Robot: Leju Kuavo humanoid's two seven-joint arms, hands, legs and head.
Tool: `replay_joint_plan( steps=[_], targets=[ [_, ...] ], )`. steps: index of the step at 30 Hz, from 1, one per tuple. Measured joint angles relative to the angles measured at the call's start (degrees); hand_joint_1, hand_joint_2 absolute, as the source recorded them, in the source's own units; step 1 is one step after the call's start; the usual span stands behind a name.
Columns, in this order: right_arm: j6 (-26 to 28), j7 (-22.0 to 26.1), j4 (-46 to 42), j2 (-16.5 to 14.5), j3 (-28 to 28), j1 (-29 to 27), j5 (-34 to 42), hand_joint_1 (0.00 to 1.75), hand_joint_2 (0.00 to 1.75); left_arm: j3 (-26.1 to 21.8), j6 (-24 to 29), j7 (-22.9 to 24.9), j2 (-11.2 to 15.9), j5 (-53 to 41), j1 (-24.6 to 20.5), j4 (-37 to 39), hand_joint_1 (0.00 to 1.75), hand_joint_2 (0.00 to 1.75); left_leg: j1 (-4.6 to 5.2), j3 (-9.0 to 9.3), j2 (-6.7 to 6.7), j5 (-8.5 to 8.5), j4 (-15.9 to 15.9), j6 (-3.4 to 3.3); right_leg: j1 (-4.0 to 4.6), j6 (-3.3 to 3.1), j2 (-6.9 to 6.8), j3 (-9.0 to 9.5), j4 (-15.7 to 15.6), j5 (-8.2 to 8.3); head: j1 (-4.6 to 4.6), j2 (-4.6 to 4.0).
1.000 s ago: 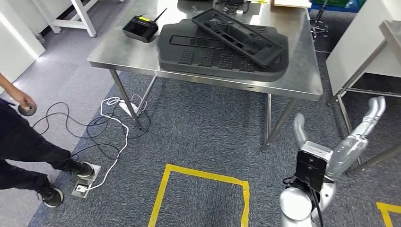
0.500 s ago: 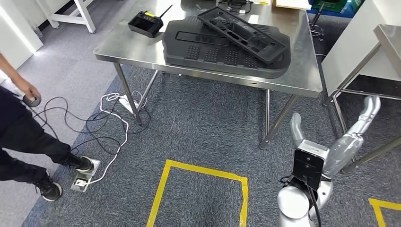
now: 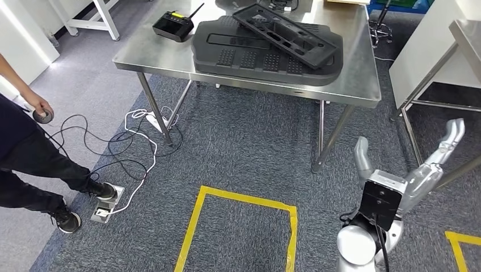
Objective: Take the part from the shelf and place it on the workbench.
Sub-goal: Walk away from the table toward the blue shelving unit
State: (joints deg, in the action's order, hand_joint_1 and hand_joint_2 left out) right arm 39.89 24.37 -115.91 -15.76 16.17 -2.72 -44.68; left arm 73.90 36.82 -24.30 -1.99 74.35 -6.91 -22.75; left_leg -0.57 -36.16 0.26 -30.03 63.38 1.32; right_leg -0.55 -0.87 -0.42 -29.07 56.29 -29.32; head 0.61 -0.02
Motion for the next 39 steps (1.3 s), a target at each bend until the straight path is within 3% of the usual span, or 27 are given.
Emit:
replay_joint_plan(
  steps=[2, 3, 4, 5, 8, 9, 13, 15, 17, 18, 19, 20, 21, 23, 25, 27, 29, 32, 34, 35, 36, 38, 39],
  targets=[
    [0.0, 0.0, 0.0, 0.0, -0.2, -0.1, 1.0, 0.00, 0.00, 0.0, 0.0, 0.0, 0.0, 0.0, 0.0, 0.0, 0.00, 0.00, -0.09, -2.56, -0.03, -4.36, 7.3, 0.43, 0.06, -0.31, -0.14, -0.99, 0.3, 0.48, -0.49, 0.00],
    [0.0, 0.0, 0.0, 0.0, -0.3, -0.1, 1.5, 0.00, 0.00, 0.0, 0.0, 0.0, 0.0, 0.1, 0.1, 0.0, 0.00, 0.00, -0.14, -3.27, -0.02, -5.54, 10.0, 0.59, 0.07, -0.31, -0.20, -1.49, 0.5, 0.65, -0.58, 0.00],
    [0.0, 0.0, 0.0, 0.0, -0.4, -0.2, 2.0, 0.00, 0.00, 0.0, 0.0, 0.0, 0.0, 0.1, 0.1, 0.0, 0.00, 0.00, -0.20, -3.00, -0.02, -5.61, 10.7, 0.69, 0.06, -0.27, -0.23, -1.96, 0.9, 0.77, -0.61, 0.00],
    [0.0, 0.1, 0.0, 0.0, -0.4, -0.2, 2.3, 0.00, 0.00, 0.0, 0.0, 0.0, 0.0, 0.1, 0.1, 0.0, 0.00, 0.00, -0.29, -1.61, -0.01, -4.67, 9.2, 0.76, 0.02, -0.22, -0.24, -2.38, 1.2, 0.84, -0.64, 0.00],
    [0.0, 0.1, 0.0, 0.0, -0.7, -0.3, 2.8, 0.00, 0.00, 0.0, 0.0, 0.0, 0.0, 0.1, 0.0, 0.0, 0.00, 0.00, -0.53, 4.69, -0.07, -0.96, -1.6, 0.57, 0.06, 0.28, -0.17, -3.42, 2.5, 0.76, -0.73, 0.00],
    [0.0, 0.2, 0.0, 0.0, -0.8, -0.3, 2.8, 0.00, 0.00, 0.0, 0.0, -0.1, 0.0, 0.1, 0.0, 0.0, 0.00, 0.00, -0.50, 5.51, -0.11, -0.53, -3.5, 0.29, 0.14, 0.60, -0.12, -3.69, 2.9, 0.78, -0.68, 0.00],
    [0.0, 0.2, 0.0, 0.1, -1.1, -0.3, 3.8, 0.00, 0.00, 0.0, 0.0, -0.1, 0.0, 0.1, 0.0, 0.0, 0.00, 0.00, -0.22, 4.94, 0.00, 0.39, -4.3, -1.51, 0.01, 2.07, 0.00, -4.27, 3.3, 0.79, -0.49, 0.00],
    [0.0, 0.2, 0.0, 0.2, -1.1, -0.3, 4.8, 0.00, 0.00, 0.0, 0.0, -0.1, 0.0, 0.1, 0.0, 0.1, 0.00, 0.00, -0.38, 4.43, 0.21, 1.12, -4.7, -2.42, -0.14, 2.60, 0.10, -5.51, 6.5, -2.09, -0.16, 0.00],
    [0.0, 0.1, 0.0, 0.2, -1.2, -0.5, 5.1, 0.00, 0.00, 0.0, 0.0, -0.1, 0.0, 0.0, 0.0, 0.1, 0.00, 0.00, -0.29, 3.65, 0.31, 1.66, -4.6, -2.79, -0.21, 2.94, 0.13, -7.89, 13.3, -6.49, 0.33, 0.00],
    [0.0, 0.0, 0.0, 0.2, -1.2, -0.6, 5.0, 0.00, 0.00, 0.0, -0.1, -0.1, 0.0, 0.0, 0.0, 0.1, 0.00, 0.00, -0.23, 3.25, 0.34, 1.91, -4.6, -2.85, -0.23, 3.03, 0.14, -8.73, 16.3, -7.86, 0.47, 0.00],
    [0.0, 0.0, 0.0, 0.2, -1.2, -0.8, 4.8, 0.00, 0.00, 0.0, -0.1, -0.1, 0.0, 0.0, 0.0, 0.1, 0.00, 0.00, -0.18, 2.90, 0.36, 2.15, -4.5, -2.84, -0.23, 3.05, 0.13, -8.76, 17.6, -8.20, 0.58, 0.00],
    [0.0, -0.1, 0.0, 0.2, -1.2, -0.9, 4.6, 0.00, 0.00, 0.0, -0.1, -0.1, 0.0, 0.0, 0.0, 0.2, 0.00, 0.00, -0.16, 2.62, 0.37, 2.35, -4.5, -2.79, -0.23, 2.97, 0.13, -7.72, 16.6, -7.42, 0.69, 0.00],
    [0.0, -0.2, -0.1, 0.2, -1.2, -0.9, 4.5, 0.00, 0.00, 0.0, -0.1, -0.1, 0.0, -0.1, 0.0, 0.2, 0.00, 0.00, -0.15, 2.42, 0.36, 2.53, -4.5, -2.70, -0.22, 2.80, 0.13, -5.71, 13.6, -5.87, 0.82, 0.00],
    [0.0, 0.0, -0.2, 0.2, -1.2, -0.9, 4.4, 0.00, 0.00, 0.0, -0.2, -0.1, -0.1, -0.1, 0.0, 0.3, 0.00, 0.00, -0.07, 2.15, 0.34, 2.88, -4.3, -2.30, -0.05, 2.29, 0.14, -1.08, 5.5, -3.04, 1.19, 0.00],
    [0.0, 0.6, -0.5, 0.2, -1.2, -0.9, 4.6, 0.00, 0.00, 0.0, -0.2, -0.2, -0.1, -0.2, 0.0, 0.3, 0.00, 0.00, -0.03, 1.88, 0.36, 3.32, -4.3, -1.63, 0.29, 1.77, 0.27, 0.81, 1.3, -2.02, 1.45, 0.00],
    [0.0, 1.4, -0.7, 0.2, -1.2, -1.0, 5.1, 0.00, 0.00, 0.0, -0.2, -0.2, -0.1, -0.3, 0.0, 0.3, 0.00, 0.00, -0.07, 1.72, 0.40, 3.78, -4.4, -0.86, 0.42, 1.22, 0.40, 0.50, 1.0, -1.56, 1.47, 0.00],
    [0.0, 2.1, -1.0, 0.2, -1.2, -1.0, 5.4, 0.00, 0.00, 0.0, -0.2, -0.3, -0.1, -0.4, 0.0, 0.3, 0.00, 0.00, -0.12, 1.28, 0.24, 2.69, -3.3, -0.24, 0.15, 0.55, 0.27, 0.18, 0.6, -0.72, 1.30, 0.00],
    [0.0, 2.8, -1.3, 0.2, -1.2, -1.0, 5.3, 0.00, 0.00, 0.0, -0.3, -0.5, -0.1, -0.3, 0.0, 0.4, 0.00, 0.00, -0.21, -1.82, 0.09, -3.45, 5.3, 0.27, 0.00, -0.22, 0.02, -0.91, 0.6, 0.22, 0.38, 0.00],
    [0.0, 3.2, -1.3, 0.2, -1.2, -1.0, 4.9, 0.00, 0.00, 0.0, -0.3, -0.5, -0.1, -0.3, 0.0, 0.5, 0.00, 0.00, -0.24, -3.08, 0.10, -5.71, 10.5, 0.42, 0.08, -0.28, -0.04, -1.83, 1.1, 0.50, 0.03, 0.00],
    [0.0, 3.4, -1.3, 0.2, -1.2, -1.0, 4.6, 0.00, 0.00, 0.0, -0.4, -0.5, -0.1, -0.3, 0.0, 0.5, 0.00, 0.00, -0.28, -2.37, 0.11, -5.32, 10.3, 0.44, 0.08, -0.25, -0.04, -2.24, 1.4, 0.58, -0.06, 0.00],
    [0.0, 3.5, -1.3, 0.1, -1.2, -1.0, 4.4, 0.00, 0.00, 0.0, -0.4, -0.5, -0.1, -0.2, 0.0, 0.5, 0.00, 0.00, -0.34, -0.57, 0.11, -4.04, 7.8, 0.43, 0.06, -0.21, -0.03, -2.59, 1.8, 0.61, -0.16, 0.00],
    [0.0, 3.9, -1.4, 0.1, -1.2, -1.0, 4.3, 0.00, 0.00, 0.0, -0.5, -0.5, -0.1, -0.2, 0.0, 0.6, 0.00, 0.00, -0.44, 3.74, 0.09, -1.56, 0.4, 0.28, 0.12, 0.06, 0.00, -3.13, 2.5, 0.56, -0.33, 0.00],
    [0.0, 4.0, -1.5, 0.1, -1.2, -1.0, 4.2, 0.00, 0.00, 0.0, -0.5, -0.5, -0.1, -0.2, 0.0, 0.6, 0.00, 0.00, -0.43, 5.03, 0.07, -0.84, -2.2, 0.06, 0.20, 0.31, 0.03, -3.39, 2.9, 0.55, -0.37, 0.00]
  ],
)
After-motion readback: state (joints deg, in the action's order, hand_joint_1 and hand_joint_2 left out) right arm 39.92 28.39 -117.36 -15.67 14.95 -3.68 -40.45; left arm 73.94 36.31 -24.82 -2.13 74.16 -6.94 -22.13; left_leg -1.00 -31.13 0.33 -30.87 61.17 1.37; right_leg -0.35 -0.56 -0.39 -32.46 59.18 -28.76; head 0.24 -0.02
